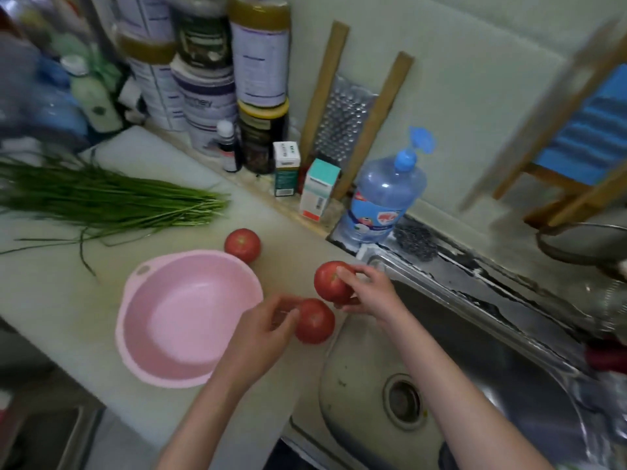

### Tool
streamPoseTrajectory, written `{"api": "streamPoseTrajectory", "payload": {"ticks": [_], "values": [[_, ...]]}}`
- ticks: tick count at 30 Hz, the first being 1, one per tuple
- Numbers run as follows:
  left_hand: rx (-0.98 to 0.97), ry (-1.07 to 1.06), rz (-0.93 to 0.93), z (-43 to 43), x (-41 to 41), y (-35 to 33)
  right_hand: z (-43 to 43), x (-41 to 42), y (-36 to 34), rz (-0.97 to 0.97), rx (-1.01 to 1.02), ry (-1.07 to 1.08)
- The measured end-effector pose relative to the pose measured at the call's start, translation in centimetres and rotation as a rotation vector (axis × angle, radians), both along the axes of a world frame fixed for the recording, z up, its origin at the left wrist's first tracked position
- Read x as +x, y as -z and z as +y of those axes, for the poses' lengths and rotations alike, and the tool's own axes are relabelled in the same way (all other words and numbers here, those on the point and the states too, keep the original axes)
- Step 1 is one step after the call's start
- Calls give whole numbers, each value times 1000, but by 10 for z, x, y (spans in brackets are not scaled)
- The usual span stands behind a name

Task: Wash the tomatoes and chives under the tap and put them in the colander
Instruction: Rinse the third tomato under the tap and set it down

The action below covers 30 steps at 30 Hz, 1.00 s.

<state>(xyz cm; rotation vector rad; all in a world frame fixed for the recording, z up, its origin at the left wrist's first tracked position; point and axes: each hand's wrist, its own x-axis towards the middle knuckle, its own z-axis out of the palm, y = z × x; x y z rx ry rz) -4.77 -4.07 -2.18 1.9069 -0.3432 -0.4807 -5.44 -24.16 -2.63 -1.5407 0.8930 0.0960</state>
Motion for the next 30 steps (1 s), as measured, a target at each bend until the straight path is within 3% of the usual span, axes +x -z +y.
{"api": "streamPoseTrajectory", "payload": {"ticks": [8, 15, 21, 27, 30], "values": [[2, -163, -1, 27, 52, 3, 15, 28, 34, 136, -101, -8], [333, -158, -200, 17, 123, 10, 13, 33, 40, 88, -200, -113], [787, 96, -195, -2, 159, 21, 7, 26, 41, 131, -391, -229], [938, 233, -103, -14, 170, 35, 4, 11, 33, 111, -514, -221], [941, 231, -142, -15, 171, 36, 6, -1, 21, 77, -544, -256]]}}
